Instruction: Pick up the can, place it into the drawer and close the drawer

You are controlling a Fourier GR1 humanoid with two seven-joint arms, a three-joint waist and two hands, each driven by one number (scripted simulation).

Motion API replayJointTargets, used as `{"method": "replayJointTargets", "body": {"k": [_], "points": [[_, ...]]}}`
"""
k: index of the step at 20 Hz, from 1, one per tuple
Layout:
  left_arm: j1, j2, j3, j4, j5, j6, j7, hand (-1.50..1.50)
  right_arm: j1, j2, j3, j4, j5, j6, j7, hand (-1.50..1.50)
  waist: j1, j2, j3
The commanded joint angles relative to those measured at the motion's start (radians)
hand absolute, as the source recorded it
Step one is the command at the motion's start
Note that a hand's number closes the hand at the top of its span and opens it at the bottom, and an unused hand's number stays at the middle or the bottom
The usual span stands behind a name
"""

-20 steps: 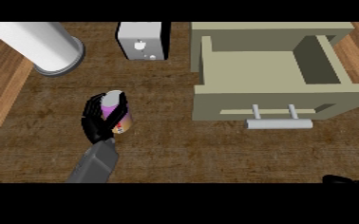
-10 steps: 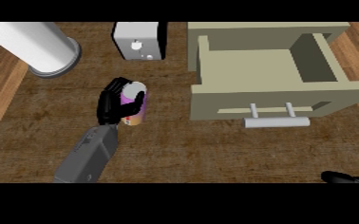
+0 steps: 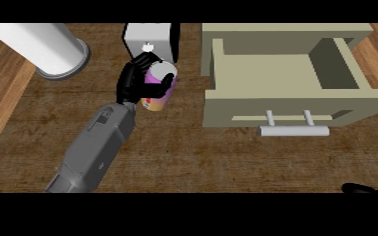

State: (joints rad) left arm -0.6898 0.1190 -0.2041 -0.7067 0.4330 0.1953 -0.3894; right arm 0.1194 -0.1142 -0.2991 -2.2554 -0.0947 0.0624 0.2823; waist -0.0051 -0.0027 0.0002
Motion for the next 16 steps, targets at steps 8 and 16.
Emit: {"method": "replayJointTargets", "body": {"k": [8,16], "points": [[-0.209,-0.044,-0.021,-0.233,-0.061,0.132,0.348,1.50,0.023,0.014,-0.009,0.021,-0.001,0.028,-0.051,-1.50,-0.002,0.000,0.001],[-0.399,-0.094,-0.017,-0.213,-0.144,0.218,0.511,1.50,-0.004,0.026,0.022,-0.015,0.046,-0.011,0.015,-1.50,-0.008,0.002,0.000]]}}
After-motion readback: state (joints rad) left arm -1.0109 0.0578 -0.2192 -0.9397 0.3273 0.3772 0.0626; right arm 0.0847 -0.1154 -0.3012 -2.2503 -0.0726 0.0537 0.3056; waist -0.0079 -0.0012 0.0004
